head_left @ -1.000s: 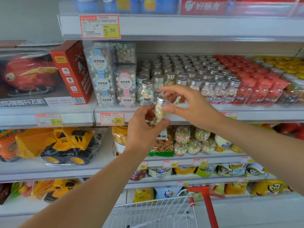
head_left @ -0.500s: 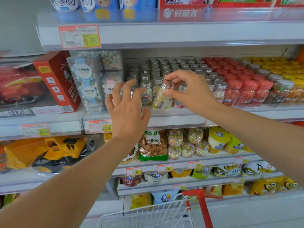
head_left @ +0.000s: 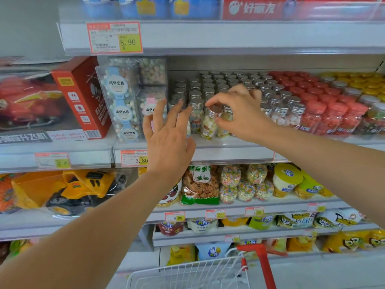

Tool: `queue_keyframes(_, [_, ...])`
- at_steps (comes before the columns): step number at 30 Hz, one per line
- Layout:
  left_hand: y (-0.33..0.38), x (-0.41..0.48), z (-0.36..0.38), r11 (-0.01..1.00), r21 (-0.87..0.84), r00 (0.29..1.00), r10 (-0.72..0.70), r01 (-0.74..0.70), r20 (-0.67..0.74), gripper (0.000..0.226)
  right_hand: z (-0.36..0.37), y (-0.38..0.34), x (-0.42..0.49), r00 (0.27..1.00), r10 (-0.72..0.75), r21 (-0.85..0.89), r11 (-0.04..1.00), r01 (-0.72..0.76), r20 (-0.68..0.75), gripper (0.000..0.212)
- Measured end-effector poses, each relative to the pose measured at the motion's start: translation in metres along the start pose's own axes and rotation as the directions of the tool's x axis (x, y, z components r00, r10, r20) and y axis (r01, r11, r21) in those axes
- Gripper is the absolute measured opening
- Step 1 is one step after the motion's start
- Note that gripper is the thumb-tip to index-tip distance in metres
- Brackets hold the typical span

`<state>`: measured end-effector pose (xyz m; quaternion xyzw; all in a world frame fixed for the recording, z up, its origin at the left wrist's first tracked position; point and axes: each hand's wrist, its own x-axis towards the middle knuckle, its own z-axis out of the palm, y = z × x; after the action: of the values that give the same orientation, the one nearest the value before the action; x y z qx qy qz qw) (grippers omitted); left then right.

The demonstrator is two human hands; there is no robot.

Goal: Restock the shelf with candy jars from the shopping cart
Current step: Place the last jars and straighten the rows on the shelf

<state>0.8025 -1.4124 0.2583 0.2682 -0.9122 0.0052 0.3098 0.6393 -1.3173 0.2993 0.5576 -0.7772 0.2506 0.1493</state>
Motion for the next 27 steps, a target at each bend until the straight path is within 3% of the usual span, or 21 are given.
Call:
queue_keyframes(4, [-0.003,0.001,0.001,1.0,0.014,1.0,0.004,-0.004,-0.015,0.058,0.004,-0.005,0.004,0.999,-0.015,-0.16,0.987,0.01,-0.029,0.046])
queue_keyframes(12, [-0.006,0.001,0.006,1.0,0.005,0.999,0.023,-0.023,-0.029,0.058,0.008,-0.001,0.016,0.999,0.001,-0.166,0.986,-0.009,-0.05,0.035])
queue_keyframes(17, [-0.007,0.0,0.006,0.999,0.017,0.998,0.042,-0.041,-0.042,0.061,0.012,0.001,0.013,0.999,-0.018,-0.171,0.985,0.01,-0.048,0.045])
queue_keyframes(19, [-0.005,-0.004,0.006,0.999,0.011,0.995,0.04,-0.039,-0.086,0.061,0.011,0.001,0.006,0.993,-0.024,-0.121,0.993,0.009,-0.117,0.046])
queue_keyframes(23, [-0.001,-0.026,0.008,0.998,-0.049,0.986,0.029,-0.037,-0.162,0.047,0.012,-0.008,-0.028,0.97,-0.086,0.08,0.991,0.106,-0.227,0.027])
queue_keyframes(27, [-0.003,-0.066,0.028,0.984,-0.167,0.995,0.051,-0.064,-0.081,0.031,0.036,-0.018,-0.094,0.995,-0.048,0.273,0.959,0.07,-0.087,0.014])
